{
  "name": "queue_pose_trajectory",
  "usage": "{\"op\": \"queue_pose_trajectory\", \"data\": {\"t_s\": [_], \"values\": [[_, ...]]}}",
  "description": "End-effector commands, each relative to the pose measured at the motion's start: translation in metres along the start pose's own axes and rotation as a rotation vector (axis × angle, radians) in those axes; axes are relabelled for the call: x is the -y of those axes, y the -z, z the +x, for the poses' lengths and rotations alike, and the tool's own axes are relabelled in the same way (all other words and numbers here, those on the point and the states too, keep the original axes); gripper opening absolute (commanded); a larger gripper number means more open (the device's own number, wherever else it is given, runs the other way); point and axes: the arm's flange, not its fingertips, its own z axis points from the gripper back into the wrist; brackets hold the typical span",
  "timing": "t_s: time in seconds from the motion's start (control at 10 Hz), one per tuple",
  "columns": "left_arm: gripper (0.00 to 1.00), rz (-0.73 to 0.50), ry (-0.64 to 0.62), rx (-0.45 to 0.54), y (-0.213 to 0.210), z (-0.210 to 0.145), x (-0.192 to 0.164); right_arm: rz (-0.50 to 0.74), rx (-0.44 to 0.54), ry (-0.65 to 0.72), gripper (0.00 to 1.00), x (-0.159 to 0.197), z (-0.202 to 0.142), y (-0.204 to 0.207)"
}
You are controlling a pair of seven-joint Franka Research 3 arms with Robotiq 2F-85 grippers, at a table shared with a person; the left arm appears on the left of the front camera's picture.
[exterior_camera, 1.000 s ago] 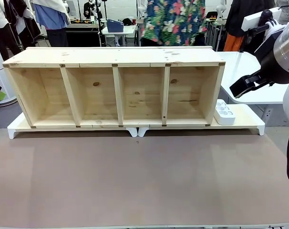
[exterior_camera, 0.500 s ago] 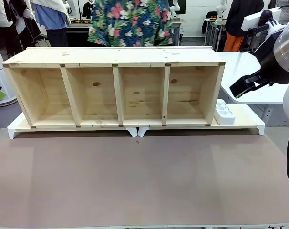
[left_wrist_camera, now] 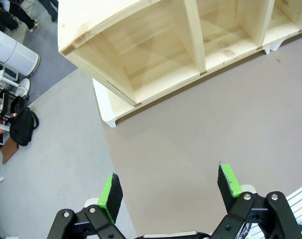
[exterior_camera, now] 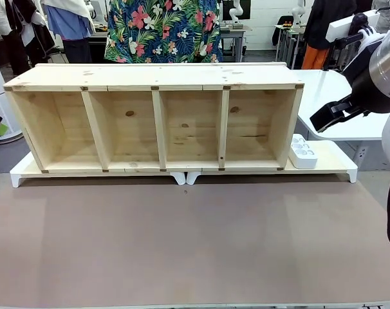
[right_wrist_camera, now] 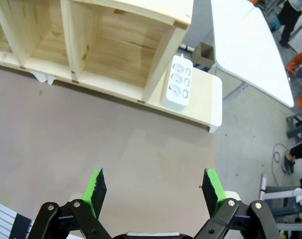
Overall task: Perform cable management.
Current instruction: When the cord part of the Power Cable appears at the lower middle area of the table and stops, grasp the cord part of the Power Cable.
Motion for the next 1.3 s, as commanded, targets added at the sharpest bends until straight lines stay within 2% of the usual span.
{"op": "queue_pose_trajectory", "data": {"t_s": [0.0,1.2], "values": [[1.0,0.0,-0.002,0.009,-0.0007,0.0007,-0.0009,-0.001,0.001,0.003,1.0,0.0005,0.0001,-0.0001],[1.0,0.0,-0.002,0.009,-0.0007,0.0007,-0.0009,-0.001,0.001,0.003,1.0,0.0005,0.0001,-0.0001]]}}
